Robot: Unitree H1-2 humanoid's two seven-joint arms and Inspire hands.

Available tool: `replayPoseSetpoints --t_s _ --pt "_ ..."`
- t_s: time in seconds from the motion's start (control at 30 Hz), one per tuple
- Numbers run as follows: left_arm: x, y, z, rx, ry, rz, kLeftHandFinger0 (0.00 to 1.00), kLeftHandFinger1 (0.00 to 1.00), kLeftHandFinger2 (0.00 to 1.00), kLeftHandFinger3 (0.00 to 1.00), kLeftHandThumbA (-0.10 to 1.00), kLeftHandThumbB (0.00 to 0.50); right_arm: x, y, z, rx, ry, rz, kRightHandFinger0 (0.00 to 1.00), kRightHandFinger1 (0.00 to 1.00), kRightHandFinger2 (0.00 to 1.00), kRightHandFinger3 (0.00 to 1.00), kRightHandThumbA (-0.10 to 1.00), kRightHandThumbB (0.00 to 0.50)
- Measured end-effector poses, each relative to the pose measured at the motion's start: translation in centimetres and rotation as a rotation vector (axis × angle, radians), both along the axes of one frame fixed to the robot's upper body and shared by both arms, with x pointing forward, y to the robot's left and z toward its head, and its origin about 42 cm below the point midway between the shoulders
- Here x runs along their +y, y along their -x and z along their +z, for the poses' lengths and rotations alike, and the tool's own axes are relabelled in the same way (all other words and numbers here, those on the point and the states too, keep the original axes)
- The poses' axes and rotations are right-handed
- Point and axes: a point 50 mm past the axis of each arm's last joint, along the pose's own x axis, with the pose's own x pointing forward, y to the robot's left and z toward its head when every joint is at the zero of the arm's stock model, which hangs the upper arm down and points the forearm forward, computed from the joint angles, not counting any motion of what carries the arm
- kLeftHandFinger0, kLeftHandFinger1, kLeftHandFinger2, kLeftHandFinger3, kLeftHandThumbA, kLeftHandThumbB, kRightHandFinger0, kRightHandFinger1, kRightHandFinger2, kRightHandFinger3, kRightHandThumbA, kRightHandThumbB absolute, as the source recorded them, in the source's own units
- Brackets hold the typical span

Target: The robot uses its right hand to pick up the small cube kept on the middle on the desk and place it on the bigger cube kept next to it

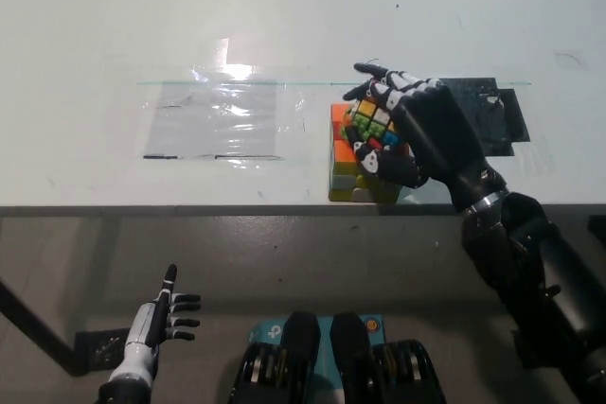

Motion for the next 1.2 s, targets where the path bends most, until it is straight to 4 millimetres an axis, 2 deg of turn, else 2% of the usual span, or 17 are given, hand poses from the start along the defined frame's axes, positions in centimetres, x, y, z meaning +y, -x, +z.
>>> replayPoseSetpoints --t_s 0.03,0.07,0.1,0.13,0.17,0.2,0.23,0.27,0.33,0.43,0.6,0.63,0.77,0.9,1.0,1.1,1.2 --pt "0.0 0.0 0.0 0.001 0.000 0.000 0.55 0.57 0.66 0.55 1.00 0.145 0.1 0.0 0.0 0.003 0.000 -0.004 0.02 0.38 0.73 1.00 -0.10 0.000" --pt "0.0 0.0 0.0 0.001 -0.001 0.000 0.56 0.57 0.66 0.56 1.00 0.147 0.1 0.0 0.0 0.008 0.003 -0.009 0.00 0.31 0.63 1.00 -0.10 0.000" --pt "0.0 0.0 0.0 0.001 -0.002 -0.001 0.55 0.56 0.64 0.54 1.00 0.159 0.2 0.0 0.1 0.011 0.006 -0.014 0.04 0.37 0.66 1.00 -0.03 0.000" --pt "0.0 0.0 0.0 0.001 -0.002 -0.001 0.48 0.51 0.59 0.48 1.00 0.163 0.3 0.0 0.2 0.013 0.013 -0.018 0.55 0.88 1.00 1.00 0.33 0.072" --pt "0.0 0.0 0.0 0.001 0.000 0.002 0.49 0.51 0.58 0.48 1.00 0.144 0.4 0.1 0.2 0.019 0.025 -0.022 0.73 1.00 1.00 1.00 0.49 0.103" --pt "0.0 0.0 0.0 0.001 0.001 0.003 0.50 0.52 0.59 0.48 1.00 0.155 0.4 0.1 0.2 0.023 0.036 -0.026 0.82 1.00 1.00 1.00 0.60 0.140" --pt "0.0 0.0 0.0 0.001 0.000 0.003 0.49 0.51 0.58 0.46 1.00 0.147 0.5 0.1 0.2 0.028 0.047 -0.030 0.90 1.00 1.00 1.00 0.66 0.170" --pt "0.0 0.0 0.0 0.001 0.000 0.002 0.50 0.52 0.58 0.47 1.00 0.143 0.6 0.1 0.1 0.033 0.060 -0.034 1.00 1.00 1.00 1.00 0.66 0.195" --pt "0.0 0.0 0.0 0.001 -0.002 0.000 0.49 0.50 0.58 0.48 1.00 0.123 0.8 0.1 -0.2 0.043 0.095 -0.048 1.00 1.00 1.00 1.00 0.63 0.224" --pt "0.0 0.0 0.0 0.000 -0.003 -0.001 0.50 0.51 0.59 0.49 1.00 0.153 0.9 0.2 -0.2 0.041 0.122 -0.065 1.00 1.00 1.00 1.00 0.61 0.260" --pt "0.1 0.0 0.0 0.000 -0.001 0.002 0.50 0.52 0.58 0.46 1.00 0.150 1.0 0.2 -0.3 0.034 0.143 -0.088 1.00 1.00 1.00 1.00 0.64 0.300" --pt "0.0 -0.1 0.1 -0.003 -0.002 0.001 0.48 0.50 0.56 0.46 1.00 0.167 1.0 0.2 -0.3 0.032 0.146 -0.091 1.00 1.00 1.00 1.00 0.63 0.293" --pt "0.0 -0.2 0.3 -0.008 0.000 0.002 0.49 0.51 0.58 0.48 1.00 0.164 1.0 0.2 -0.3 0.023 0.154 -0.095 1.00 1.00 1.00 1.00 0.58 0.290" --pt "-0.1 -0.2 0.3 -0.010 0.000 0.001 0.53 0.54 0.61 0.51 1.00 0.115 1.0 0.2 -0.2 0.021 0.154 -0.094 1.00 1.00 1.00 1.00 0.55 0.276" --pt "-0.1 -0.2 0.3 -0.010 -0.002 -0.002 0.49 0.50 0.58 0.48 1.00 0.127 1.0 0.3 -0.2 0.020 0.152 -0.092 1.00 1.00 1.00 1.00 0.51 0.265" --pt "-0.1 -0.2 0.3 -0.010 -0.002 -0.002 0.47 0.49 0.58 0.48 1.00 0.124 0.9 0.6 -0.3 0.022 0.147 -0.089 1.00 1.00 1.00 1.00 0.56 0.256" --pt "-0.1 -0.2 0.3 -0.010 -0.004 -0.003 0.52 0.54 0.62 0.51 1.00 0.122 1.2 1.3 -0.1 0.021 0.135 -0.071 1.00 1.00 1.00 1.00 0.51 0.265"
